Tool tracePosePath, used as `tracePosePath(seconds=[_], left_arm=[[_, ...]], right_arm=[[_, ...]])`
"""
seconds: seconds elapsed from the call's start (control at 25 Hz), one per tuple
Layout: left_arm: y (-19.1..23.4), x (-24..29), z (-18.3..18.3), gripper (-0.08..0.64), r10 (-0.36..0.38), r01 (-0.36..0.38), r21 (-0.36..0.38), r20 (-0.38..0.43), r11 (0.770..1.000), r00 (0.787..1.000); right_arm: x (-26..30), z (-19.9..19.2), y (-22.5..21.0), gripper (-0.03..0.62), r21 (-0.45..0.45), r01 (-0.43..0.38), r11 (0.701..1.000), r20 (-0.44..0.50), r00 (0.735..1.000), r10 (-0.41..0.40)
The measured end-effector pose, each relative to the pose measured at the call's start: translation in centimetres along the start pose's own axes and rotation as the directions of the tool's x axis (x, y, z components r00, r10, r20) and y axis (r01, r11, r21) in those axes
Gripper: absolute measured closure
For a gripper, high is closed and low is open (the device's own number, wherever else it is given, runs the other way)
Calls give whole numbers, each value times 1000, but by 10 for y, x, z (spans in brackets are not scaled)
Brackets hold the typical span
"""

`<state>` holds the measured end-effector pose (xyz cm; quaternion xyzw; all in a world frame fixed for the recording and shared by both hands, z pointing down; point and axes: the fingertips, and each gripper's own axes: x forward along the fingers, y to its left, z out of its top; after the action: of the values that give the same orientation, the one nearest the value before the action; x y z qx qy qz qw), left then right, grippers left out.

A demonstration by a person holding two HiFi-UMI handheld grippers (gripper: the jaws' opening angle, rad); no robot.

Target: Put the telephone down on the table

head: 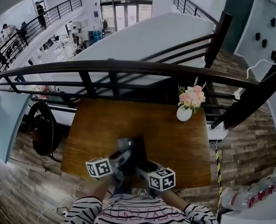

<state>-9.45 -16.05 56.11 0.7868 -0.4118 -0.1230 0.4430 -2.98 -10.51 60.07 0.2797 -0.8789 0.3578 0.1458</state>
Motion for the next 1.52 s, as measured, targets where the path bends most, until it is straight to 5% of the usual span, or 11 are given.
tracePosePath(seconds=[0.56,1.52], left_arm=[[69,77,105,350,-56,58,17,-115,998,992],[204,224,174,347,-142,146,5,-202,989,969]], right_arm=[[97,92,-48,319,77,88,993,63,994,-93],[228,160,-188,318,129,221,967,82,969,-232]])
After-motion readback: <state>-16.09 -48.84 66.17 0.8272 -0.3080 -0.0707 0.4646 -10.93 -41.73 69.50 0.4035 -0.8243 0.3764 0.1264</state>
